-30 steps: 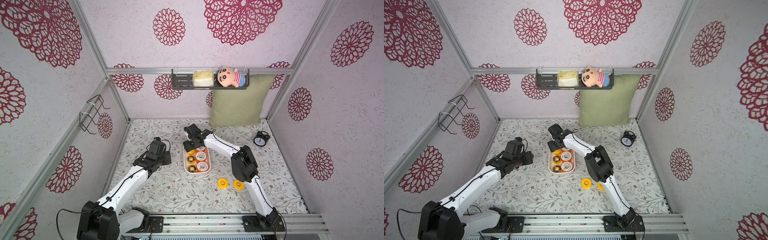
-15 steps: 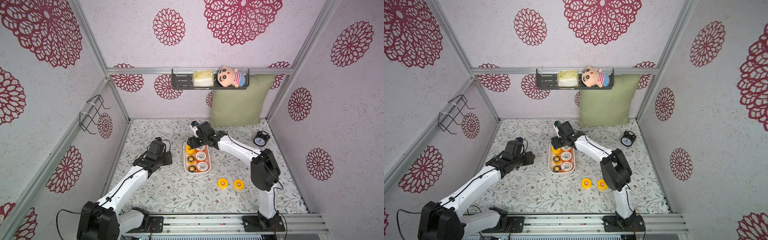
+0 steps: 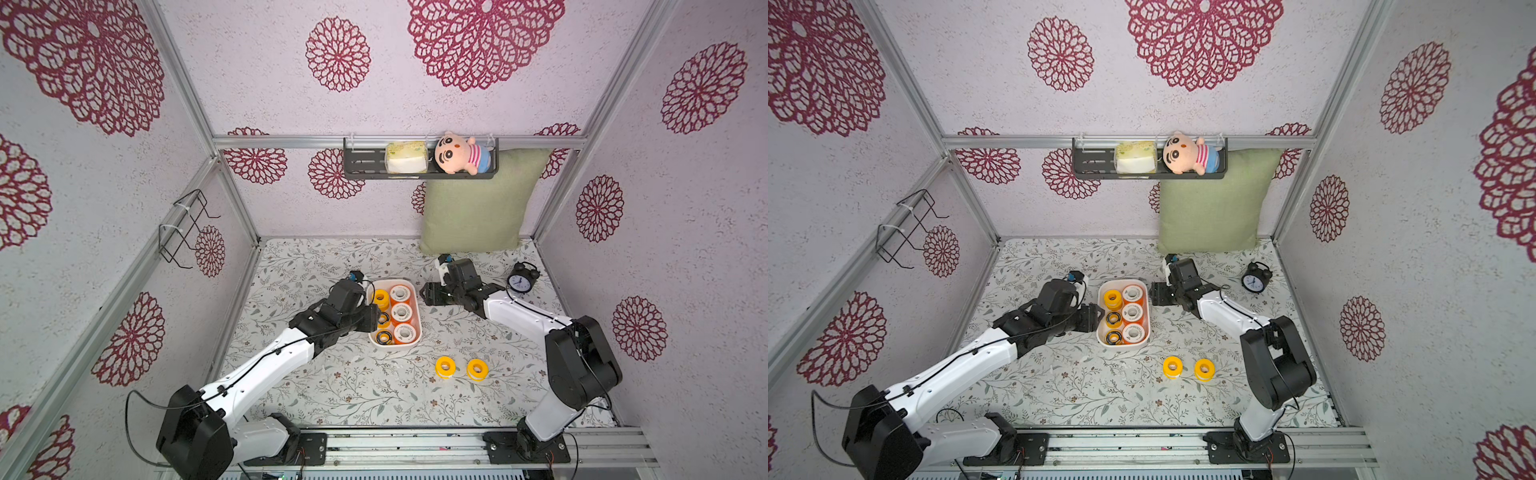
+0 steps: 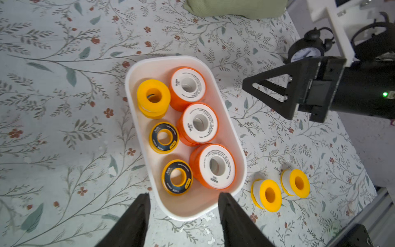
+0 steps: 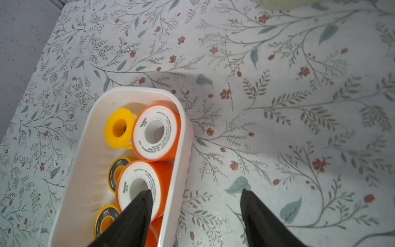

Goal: Put the sealing tape into the storage box
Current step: Pick up the sealing tape at the center of the board.

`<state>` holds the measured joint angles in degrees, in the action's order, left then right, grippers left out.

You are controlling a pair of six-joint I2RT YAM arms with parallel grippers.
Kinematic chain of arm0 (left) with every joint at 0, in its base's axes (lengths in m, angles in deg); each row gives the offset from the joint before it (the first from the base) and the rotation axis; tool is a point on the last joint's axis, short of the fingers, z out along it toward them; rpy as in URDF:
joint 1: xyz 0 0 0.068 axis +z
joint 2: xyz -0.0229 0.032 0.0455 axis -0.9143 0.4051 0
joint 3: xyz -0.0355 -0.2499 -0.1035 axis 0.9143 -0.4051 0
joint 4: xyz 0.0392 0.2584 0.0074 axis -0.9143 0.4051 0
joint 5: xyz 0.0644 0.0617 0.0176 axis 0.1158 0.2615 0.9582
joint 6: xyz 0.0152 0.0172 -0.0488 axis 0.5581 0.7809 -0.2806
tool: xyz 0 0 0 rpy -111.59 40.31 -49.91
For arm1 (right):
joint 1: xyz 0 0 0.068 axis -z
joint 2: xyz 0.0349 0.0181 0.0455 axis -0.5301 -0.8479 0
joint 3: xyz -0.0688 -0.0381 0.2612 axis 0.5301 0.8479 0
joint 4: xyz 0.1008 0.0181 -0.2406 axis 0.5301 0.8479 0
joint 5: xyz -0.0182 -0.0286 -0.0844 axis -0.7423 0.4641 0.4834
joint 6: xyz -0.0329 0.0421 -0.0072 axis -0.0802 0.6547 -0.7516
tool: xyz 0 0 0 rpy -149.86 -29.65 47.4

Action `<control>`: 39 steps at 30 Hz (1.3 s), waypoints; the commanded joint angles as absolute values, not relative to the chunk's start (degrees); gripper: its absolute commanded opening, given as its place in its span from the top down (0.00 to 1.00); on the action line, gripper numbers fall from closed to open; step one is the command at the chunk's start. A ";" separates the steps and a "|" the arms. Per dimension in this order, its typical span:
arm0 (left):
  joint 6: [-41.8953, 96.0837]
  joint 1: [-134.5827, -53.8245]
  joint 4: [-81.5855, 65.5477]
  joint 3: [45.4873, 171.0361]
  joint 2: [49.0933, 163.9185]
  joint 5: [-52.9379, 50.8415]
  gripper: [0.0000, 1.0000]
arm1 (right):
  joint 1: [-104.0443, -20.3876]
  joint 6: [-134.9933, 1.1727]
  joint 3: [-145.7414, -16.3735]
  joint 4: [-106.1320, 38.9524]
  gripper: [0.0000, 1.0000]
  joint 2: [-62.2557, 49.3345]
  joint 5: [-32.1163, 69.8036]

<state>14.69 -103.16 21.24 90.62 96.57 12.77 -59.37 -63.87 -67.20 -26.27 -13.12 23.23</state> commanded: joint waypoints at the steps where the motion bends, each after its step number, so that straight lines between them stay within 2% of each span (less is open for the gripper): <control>1: 14.84 -108.36 19.97 93.21 100.64 15.00 0.42 | -57.82 -60.85 -64.08 -30.51 0.28 -8.64 22.53; 15: 25.12 -124.44 23.25 109.09 121.47 13.74 0.40 | -49.11 -60.48 -53.05 -31.80 0.28 -1.99 20.51; 21: 28.30 -127.00 24.03 113.69 128.98 10.64 0.32 | -46.95 -60.66 -51.37 -31.41 0.28 -0.63 20.20; 28: 30.27 -128.37 24.07 115.13 133.25 10.05 0.18 | -44.90 -60.92 -49.78 -31.06 0.27 0.84 19.59; 39: 33.32 -130.40 25.33 116.83 137.73 10.32 0.06 | -43.44 -61.09 -49.02 -30.79 0.27 1.46 19.24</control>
